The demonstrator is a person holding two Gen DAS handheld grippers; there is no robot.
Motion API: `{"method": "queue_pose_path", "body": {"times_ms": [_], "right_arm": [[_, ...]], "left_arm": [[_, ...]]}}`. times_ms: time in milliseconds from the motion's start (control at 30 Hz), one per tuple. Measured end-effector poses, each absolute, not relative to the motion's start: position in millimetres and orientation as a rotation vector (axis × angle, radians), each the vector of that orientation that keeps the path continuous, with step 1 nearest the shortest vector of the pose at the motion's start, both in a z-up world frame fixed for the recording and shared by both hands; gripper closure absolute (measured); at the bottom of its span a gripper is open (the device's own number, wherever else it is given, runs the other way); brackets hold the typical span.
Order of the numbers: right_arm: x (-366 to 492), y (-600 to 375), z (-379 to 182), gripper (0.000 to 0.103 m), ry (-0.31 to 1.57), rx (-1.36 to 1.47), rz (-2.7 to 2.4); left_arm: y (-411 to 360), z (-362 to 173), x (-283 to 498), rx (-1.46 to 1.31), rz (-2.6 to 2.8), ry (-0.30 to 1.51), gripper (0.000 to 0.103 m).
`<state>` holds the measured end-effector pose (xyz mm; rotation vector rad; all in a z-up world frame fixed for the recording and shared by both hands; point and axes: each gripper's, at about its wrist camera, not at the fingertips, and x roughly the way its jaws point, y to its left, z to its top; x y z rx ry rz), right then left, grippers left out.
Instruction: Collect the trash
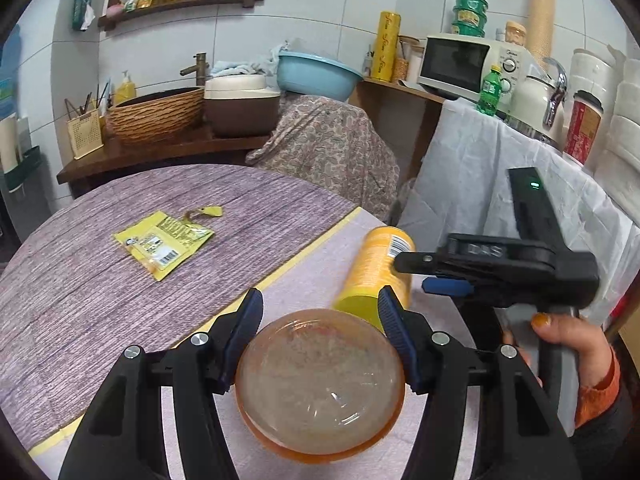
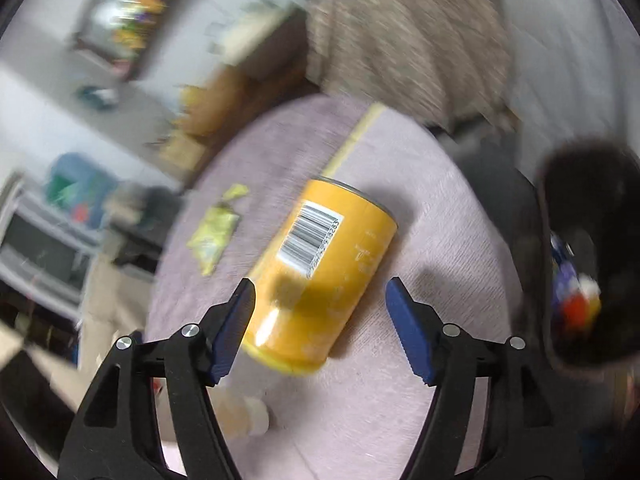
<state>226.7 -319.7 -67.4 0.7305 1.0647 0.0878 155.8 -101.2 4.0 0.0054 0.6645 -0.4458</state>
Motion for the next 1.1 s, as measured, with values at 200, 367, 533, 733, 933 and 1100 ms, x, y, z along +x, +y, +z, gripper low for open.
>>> {"method": "queue_pose_path", "body": {"times_ms": [200,367,533,733,933,1100], "right_arm": [[256,-296,-82,0.029,1.158,0.737,0.028],[267,-298,-103,0.031,1.243,0.902,0.084],[266,-292,-102,0.033,1.199,0.891,0.154],[237,-316,-61,0.036,1.059,0.779,0.203],[193,-382,-42,0.036,0.978,0.786,0.167],[148,-455,-42,0.036,0.913,0.758,0.028]], "left_arm": [[-87,7,156,0.002,-0.449,0.656,0.044],[-80,5,159,0.000,-0.448,0.663,0.044],[-75,4,163,-0.018,-0.448,0.671,0.044],[-91,8,167,0.000,-0.474,0.673,0.044],[-142,19,170,0.040,-0.558,0.664,0.044],[-200,27,178,0.032,-0.657,0.685,0.044]]}}
